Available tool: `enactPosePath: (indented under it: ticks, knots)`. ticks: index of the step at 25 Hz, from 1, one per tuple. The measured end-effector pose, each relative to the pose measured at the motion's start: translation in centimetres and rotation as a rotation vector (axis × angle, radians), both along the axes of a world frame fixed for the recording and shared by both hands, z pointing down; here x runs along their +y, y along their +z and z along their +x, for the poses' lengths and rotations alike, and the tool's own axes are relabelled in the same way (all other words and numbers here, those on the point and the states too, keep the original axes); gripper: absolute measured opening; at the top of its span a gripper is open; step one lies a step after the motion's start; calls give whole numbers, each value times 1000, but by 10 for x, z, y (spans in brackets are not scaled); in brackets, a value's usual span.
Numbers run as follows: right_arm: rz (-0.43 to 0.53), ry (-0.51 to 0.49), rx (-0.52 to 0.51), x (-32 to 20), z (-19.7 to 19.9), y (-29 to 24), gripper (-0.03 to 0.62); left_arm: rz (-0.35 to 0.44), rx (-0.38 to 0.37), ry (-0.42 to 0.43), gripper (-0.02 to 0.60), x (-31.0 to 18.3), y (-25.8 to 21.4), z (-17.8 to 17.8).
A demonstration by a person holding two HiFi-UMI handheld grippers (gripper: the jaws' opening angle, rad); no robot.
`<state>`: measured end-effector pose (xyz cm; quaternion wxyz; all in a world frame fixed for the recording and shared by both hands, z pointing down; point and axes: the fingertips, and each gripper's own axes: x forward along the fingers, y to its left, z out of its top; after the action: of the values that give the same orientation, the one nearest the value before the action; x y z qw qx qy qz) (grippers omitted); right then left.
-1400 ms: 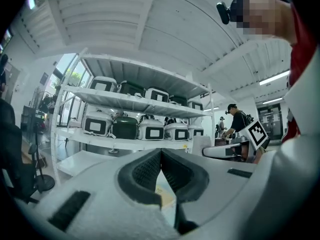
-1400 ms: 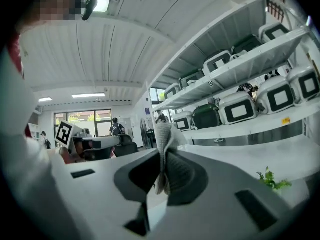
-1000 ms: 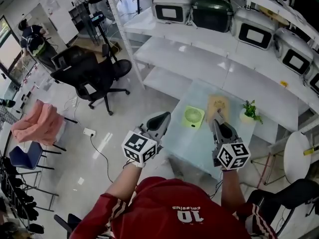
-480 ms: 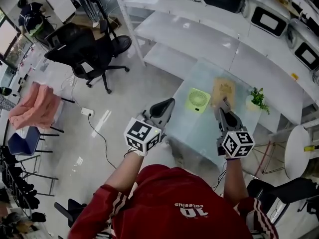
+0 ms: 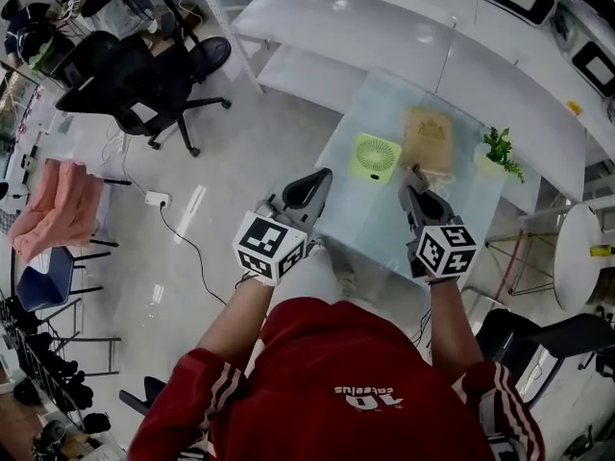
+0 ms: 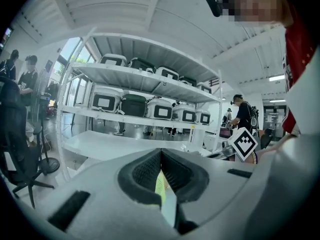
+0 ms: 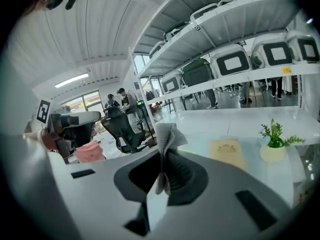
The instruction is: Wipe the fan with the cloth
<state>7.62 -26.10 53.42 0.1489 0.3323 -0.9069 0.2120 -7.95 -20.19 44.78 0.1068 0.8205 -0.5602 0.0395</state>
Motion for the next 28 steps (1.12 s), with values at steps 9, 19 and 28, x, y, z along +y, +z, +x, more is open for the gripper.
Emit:
enactPosePath:
  ticks: [9,19,28]
  knots:
    - [-73,-44,36,-6,-30,44,23,-32,22,17,5,-18,23,4]
    - [-75,-82,27,-17,-69,66,23,-26,45,28,5,-39,24,7]
    - [-77,-36,-6,-34,-88,75,23,-57,47,12,5,-51,47,-6]
